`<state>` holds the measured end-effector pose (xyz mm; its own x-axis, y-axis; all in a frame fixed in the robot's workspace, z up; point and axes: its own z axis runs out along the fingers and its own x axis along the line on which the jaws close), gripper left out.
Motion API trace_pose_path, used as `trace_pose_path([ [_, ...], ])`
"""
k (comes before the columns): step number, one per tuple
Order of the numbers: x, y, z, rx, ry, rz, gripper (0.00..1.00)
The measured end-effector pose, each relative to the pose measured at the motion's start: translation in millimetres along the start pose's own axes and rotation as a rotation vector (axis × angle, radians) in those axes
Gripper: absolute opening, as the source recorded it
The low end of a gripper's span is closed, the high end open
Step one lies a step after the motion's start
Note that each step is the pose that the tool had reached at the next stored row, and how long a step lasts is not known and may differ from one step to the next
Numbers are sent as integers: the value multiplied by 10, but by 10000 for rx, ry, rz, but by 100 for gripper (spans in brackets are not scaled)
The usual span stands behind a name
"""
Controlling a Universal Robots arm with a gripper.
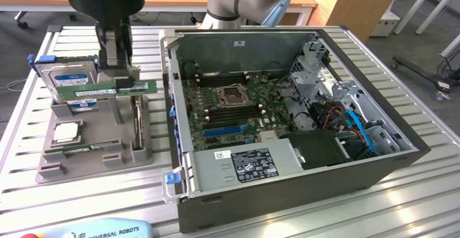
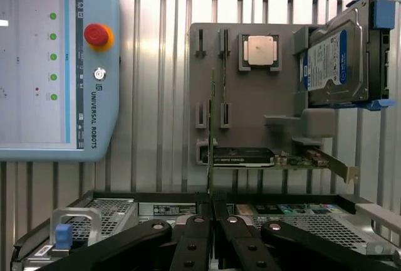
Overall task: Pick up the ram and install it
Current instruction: 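Pick up the ram and move it above insertion slot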
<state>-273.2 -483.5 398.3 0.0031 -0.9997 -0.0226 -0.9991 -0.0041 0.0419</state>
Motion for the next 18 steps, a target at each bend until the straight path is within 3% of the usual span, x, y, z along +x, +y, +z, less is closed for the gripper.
trace_pose_path([
  [11, 1, -258, -11, 0, 0, -1, 12],
  [18, 2, -470, -20, 0, -3, -1, 12],
])
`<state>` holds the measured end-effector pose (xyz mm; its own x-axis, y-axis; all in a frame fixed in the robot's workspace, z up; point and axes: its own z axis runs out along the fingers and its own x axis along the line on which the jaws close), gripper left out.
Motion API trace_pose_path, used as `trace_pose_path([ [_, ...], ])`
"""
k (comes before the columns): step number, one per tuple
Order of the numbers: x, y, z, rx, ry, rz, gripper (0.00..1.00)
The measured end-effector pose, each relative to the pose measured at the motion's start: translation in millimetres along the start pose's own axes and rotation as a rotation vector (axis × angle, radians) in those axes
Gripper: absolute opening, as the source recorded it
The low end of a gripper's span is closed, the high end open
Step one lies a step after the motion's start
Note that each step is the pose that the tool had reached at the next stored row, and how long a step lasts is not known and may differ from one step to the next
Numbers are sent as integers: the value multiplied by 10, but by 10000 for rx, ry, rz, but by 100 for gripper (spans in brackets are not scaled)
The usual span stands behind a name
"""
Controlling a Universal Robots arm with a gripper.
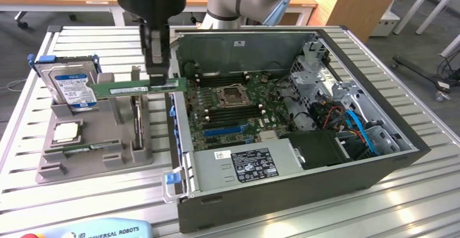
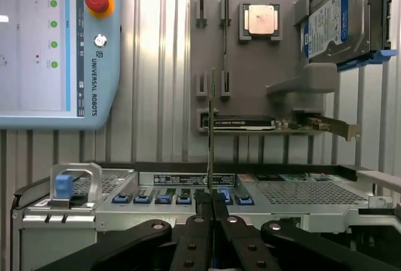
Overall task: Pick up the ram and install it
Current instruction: 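Pick up the ram and move it above insertion slot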
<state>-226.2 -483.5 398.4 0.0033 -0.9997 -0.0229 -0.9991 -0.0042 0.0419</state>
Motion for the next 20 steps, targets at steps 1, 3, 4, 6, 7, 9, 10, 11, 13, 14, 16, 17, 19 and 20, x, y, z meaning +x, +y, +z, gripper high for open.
trace_pose_path([
  [1, 0, -35, -1, 0, -1, -1, 12],
  [3, 0, -105, -5, -1, -1, 0, 12],
  [4, 1, -139, -6, 0, -2, 0, 12],
  [6, 1, -215, -9, -1, -2, -1, 12],
  [7, 1, -252, -11, 0, -3, -1, 12],
  [9, 1, -325, -14, 0, -5, 0, 12],
  [10, 1, -362, -15, 0, -6, 1, 12],
  [11, 1, -400, -17, 0, -5, 0, 12],
  [13, 2, -476, -20, 0, -5, -1, 12],
  [14, 2, -511, -22, 0, -6, 0, 12],
  [16, 2, -587, -25, 0, -6, 0, 12],
  [17, 2, -626, -26, 0, -7, -1, 12],
  [19, 2, -707, -30, 0, -7, 0, 12],
  [20, 2, -747, -31, 1, -7, 1, 12],
])
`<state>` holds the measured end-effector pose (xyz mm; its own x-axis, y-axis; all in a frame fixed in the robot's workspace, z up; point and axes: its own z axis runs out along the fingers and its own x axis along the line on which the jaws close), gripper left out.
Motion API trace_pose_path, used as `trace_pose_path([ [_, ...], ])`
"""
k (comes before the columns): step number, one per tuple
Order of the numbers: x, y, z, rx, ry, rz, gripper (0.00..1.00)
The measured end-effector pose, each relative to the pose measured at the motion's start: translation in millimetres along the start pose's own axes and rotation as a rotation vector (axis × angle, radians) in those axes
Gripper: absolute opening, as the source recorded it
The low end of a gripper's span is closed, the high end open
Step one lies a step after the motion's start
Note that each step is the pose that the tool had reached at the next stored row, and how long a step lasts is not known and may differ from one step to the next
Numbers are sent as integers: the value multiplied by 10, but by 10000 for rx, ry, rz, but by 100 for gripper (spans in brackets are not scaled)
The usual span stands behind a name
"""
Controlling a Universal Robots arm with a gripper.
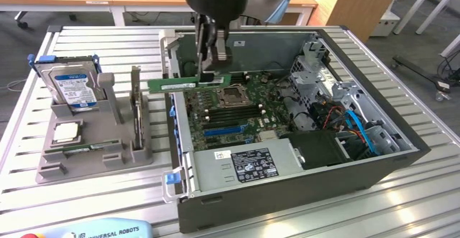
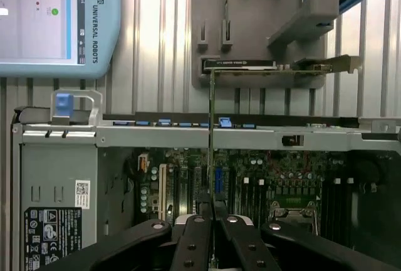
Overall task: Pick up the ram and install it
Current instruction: 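Pick up the ram and move it above insertion slot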
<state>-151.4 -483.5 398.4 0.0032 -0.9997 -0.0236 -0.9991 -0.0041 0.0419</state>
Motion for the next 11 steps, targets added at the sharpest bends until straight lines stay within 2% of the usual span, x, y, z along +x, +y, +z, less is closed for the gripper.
trace_pose_path([
  [11, 1, -402, -17, 0, 0, -2, 12],
])
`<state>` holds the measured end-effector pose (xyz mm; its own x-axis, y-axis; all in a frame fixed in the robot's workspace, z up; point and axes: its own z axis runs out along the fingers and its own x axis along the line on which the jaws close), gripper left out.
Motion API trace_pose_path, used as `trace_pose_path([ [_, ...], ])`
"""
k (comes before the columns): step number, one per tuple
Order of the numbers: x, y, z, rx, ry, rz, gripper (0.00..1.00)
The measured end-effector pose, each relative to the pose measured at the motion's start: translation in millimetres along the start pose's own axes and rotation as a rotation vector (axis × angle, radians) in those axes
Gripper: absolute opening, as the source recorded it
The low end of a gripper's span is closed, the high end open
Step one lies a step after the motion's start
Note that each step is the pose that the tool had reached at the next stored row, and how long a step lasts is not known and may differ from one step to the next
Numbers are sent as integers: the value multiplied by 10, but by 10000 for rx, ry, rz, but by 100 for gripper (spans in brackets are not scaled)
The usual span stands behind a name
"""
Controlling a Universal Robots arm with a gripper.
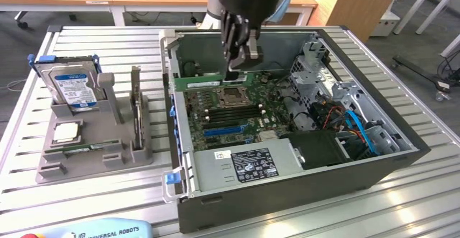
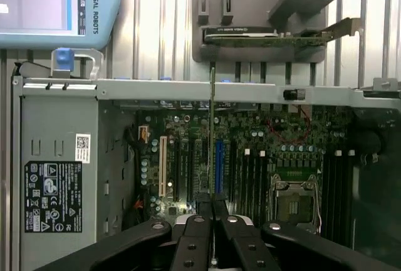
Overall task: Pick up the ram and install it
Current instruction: 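Pick up the ram and move it above insertion slot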
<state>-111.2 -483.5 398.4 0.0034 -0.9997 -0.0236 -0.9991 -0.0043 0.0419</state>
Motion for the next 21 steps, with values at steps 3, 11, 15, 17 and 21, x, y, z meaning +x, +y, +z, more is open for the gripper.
trace_pose_path([
  [3, 0, -104, -4, 0, 0, 2, 12],
  [11, 1, -364, -15, 0, -1, -2, 12],
  [15, 2, -479, -20, 0, -1, -2, 12],
  [17, 2, -534, -22, 0, -2, -3, 12],
  [21, 3, -597, -25, -1, -1, -3, 12],
])
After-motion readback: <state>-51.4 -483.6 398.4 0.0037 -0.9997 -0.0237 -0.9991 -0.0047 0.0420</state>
